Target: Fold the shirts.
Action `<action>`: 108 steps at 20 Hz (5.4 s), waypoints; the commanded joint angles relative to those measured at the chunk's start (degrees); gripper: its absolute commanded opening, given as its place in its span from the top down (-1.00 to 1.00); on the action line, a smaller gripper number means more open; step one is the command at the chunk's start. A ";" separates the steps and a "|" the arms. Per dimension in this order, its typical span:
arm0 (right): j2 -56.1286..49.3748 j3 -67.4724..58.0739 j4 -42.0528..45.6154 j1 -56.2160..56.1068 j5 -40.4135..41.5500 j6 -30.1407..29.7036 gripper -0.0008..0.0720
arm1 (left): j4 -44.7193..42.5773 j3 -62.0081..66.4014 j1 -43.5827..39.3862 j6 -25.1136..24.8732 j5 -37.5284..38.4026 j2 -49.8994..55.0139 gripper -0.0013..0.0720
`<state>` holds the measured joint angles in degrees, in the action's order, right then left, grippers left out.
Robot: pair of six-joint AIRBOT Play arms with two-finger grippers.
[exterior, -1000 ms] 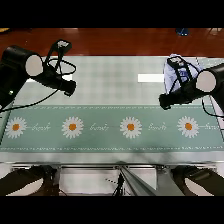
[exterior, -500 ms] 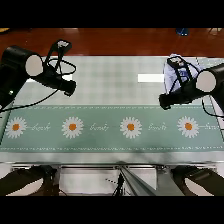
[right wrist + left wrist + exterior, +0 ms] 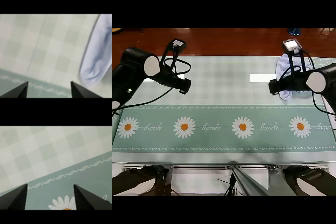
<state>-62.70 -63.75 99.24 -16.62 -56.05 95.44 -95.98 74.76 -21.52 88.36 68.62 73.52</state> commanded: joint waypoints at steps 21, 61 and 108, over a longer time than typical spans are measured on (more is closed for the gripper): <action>-33.70 -2.21 5.97 30.32 38.95 23.21 -0.65 | 0.00 0.00 0.07 0.02 -1.49 2.40 -0.96; 15.45 -2.25 -42.10 -3.13 1.55 -15.23 0.93 | 8.20 13.42 -3.28 4.35 19.47 -17.94 -0.96; 0.13 11.39 -41.09 23.91 -14.08 -24.74 -0.48 | 16.87 -27.71 -10.95 3.21 -13.73 -2.91 0.88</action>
<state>-62.54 -52.40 60.97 7.49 -68.40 71.05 -76.97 46.94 -33.45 88.90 56.58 69.45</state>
